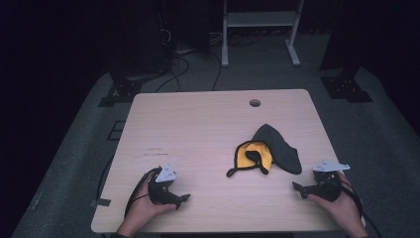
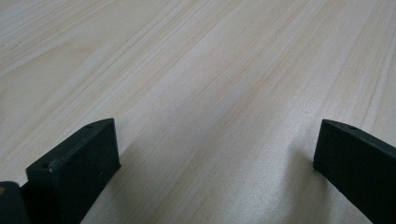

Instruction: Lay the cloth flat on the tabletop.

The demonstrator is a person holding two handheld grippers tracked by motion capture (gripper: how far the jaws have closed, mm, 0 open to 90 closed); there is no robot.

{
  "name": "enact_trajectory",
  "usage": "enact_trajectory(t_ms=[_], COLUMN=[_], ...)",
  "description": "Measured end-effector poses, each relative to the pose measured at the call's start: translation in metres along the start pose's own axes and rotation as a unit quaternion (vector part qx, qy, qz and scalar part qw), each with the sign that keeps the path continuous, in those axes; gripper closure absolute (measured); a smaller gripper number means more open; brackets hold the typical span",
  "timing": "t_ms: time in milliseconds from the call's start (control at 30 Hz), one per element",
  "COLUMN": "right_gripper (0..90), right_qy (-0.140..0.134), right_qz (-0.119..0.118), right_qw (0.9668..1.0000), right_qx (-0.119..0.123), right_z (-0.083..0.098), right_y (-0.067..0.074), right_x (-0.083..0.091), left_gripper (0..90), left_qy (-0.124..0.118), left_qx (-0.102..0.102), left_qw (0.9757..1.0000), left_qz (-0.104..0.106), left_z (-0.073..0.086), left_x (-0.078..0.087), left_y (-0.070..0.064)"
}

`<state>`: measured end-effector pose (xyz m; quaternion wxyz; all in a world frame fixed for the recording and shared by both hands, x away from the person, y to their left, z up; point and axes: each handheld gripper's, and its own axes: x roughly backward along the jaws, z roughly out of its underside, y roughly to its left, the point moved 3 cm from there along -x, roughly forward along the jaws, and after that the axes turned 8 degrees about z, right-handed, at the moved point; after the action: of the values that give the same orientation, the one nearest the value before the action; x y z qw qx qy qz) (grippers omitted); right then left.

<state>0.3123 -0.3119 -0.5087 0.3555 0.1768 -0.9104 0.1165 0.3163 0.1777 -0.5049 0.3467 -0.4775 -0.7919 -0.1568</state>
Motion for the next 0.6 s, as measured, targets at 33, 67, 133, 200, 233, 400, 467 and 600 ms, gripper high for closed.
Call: enact_trajectory(t_ms=[33,67,133,200,233,400,467,600], right_gripper=[9.3,12.6,15.1,20.2,21.3,22.3,22.5,22.4], right_qy=[-0.003,-0.005,-0.001,0.004,0.006,-0.006,-0.018,-0.036], right_qz=[0.001,0.001,-0.001,-0.002,-0.005,-0.007,-0.01,-0.014], right_qw=[1.0,1.0,1.0,1.0,0.9999,0.9999,0.9997,0.9992], right_qx=[-0.004,-0.002,-0.002,-0.005,-0.009,-0.014,-0.014,-0.011], right_z=[0.0,0.0,0.0,-0.001,-0.001,-0.008,-0.013,-0.022], right_y=[0.0,-0.001,-0.002,-0.003,-0.003,-0.003,-0.001,0.003], right_x=[0.001,0.002,0.004,0.006,0.007,0.013,0.017,0.018], left_gripper=[0.0,0.0,0.0,0.0,0.0,0.0,0.0,0.0], left_qy=[0.0,0.0,0.0,0.0,0.0,-0.001,-0.001,-0.001], left_qx=[0.0,0.0,0.0,0.0,0.0,0.003,0.003,0.004], left_qw=[1.0,1.0,1.0,1.0,1.0,1.0,1.0,1.0], left_qz=[0.0,0.0,0.0,0.0,0.0,-0.002,-0.002,-0.003], left_z=[0.0,0.0,0.0,0.0,0.0,0.0,0.0,0.0], left_x=[0.0,0.0,0.0,0.0,0.0,0.0,0.0,0.0], left_y=[0.0,0.0,0.0,0.0,0.0,0.0,0.0,0.0])
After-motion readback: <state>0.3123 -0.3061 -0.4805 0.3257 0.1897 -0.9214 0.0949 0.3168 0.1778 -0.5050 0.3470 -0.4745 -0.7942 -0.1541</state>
